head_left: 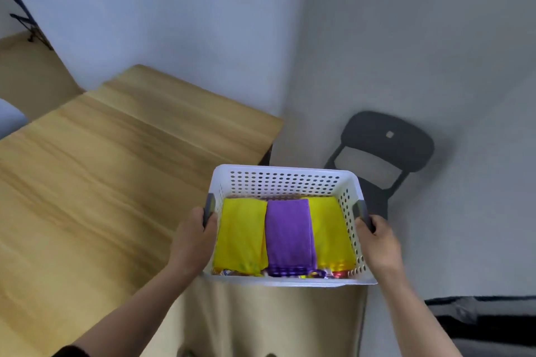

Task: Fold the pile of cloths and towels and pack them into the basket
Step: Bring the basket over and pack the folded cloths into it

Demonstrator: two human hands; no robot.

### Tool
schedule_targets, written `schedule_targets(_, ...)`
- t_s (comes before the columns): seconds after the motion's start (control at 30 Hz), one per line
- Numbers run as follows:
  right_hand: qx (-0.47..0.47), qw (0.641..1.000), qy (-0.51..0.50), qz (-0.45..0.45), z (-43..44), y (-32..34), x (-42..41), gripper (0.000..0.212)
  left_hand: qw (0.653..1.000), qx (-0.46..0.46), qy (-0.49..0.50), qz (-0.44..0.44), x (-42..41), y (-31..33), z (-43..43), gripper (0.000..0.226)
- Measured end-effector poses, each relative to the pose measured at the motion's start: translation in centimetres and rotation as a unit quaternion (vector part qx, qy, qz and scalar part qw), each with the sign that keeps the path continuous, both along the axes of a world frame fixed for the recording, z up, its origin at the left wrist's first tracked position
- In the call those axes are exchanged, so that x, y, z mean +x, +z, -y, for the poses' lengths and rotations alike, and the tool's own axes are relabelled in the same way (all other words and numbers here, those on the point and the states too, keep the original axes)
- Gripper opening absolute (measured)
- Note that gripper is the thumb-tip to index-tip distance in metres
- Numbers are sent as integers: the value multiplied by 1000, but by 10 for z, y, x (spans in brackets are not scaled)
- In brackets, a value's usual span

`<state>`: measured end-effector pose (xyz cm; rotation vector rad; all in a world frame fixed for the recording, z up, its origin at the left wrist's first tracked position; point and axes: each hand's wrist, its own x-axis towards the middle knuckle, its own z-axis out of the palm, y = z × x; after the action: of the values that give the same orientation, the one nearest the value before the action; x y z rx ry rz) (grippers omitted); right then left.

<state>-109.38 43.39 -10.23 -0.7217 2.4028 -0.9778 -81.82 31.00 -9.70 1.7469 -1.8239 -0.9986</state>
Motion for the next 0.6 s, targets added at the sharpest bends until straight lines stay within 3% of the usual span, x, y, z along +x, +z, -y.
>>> schedule_targets(0.3, -46, 997, -68, 11, -66, 8, -66, 23, 996, -11, -86, -4, -97, 9, -17, 35)
schedule_targets(0.6, -40, 990, -134, 3, -62, 1, -125, 24, 984, -6, -178, 3, -188, -7, 27, 31)
